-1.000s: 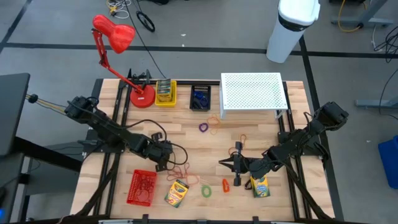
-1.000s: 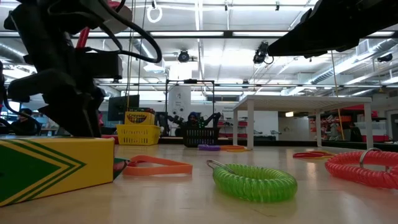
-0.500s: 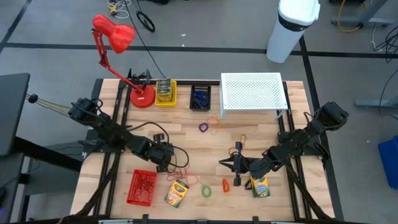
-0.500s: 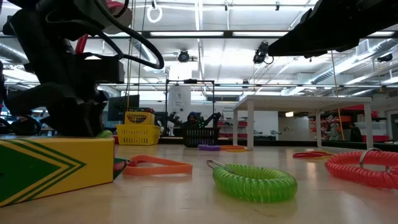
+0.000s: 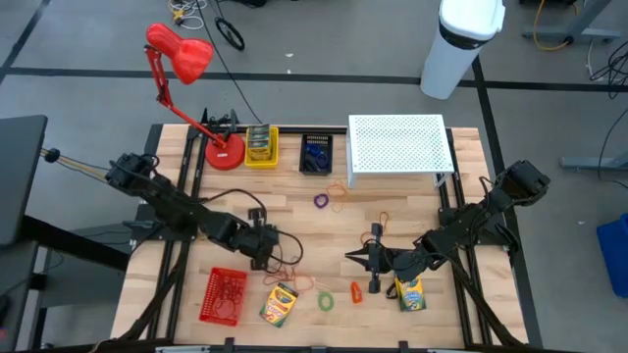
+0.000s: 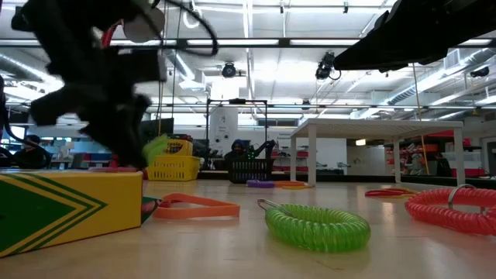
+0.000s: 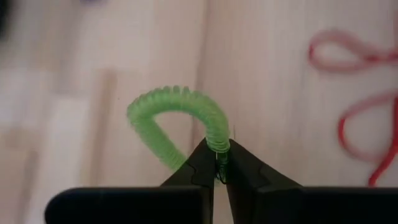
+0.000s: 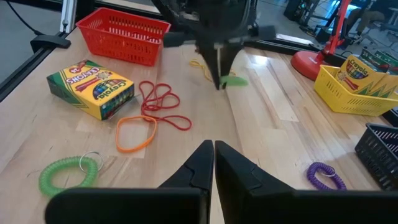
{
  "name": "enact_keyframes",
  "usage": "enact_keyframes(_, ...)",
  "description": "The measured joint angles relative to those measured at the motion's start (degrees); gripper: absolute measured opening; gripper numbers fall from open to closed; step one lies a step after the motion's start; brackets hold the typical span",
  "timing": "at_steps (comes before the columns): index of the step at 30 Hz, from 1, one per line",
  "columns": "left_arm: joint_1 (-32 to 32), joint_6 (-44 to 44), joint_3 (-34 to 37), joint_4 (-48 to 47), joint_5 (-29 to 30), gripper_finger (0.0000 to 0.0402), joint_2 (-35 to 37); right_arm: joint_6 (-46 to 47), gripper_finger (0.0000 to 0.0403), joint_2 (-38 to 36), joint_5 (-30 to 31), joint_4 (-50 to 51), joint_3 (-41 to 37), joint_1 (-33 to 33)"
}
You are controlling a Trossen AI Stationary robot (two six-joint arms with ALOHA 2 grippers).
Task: Pick & Place Office Desk Supplies
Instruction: Put the green spring rubber band into the black bin
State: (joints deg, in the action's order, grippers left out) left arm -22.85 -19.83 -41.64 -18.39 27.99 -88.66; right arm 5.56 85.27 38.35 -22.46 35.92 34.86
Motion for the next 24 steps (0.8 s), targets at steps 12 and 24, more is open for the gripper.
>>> enact_keyframes(12, 27.55, 21.90, -10.93, 5.81, -4.35, 0.0029, 1.51, 0.00, 0.0026, 0.00, 0.00, -0.02, 0.00, 0.01)
enact_keyframes(24, 45.89, 26.10, -34.87, 1.18, -19.68, 0.0030, -19.20, -1.36, 0.0026, 0.00, 0.00, -0.04, 0.00, 0.00)
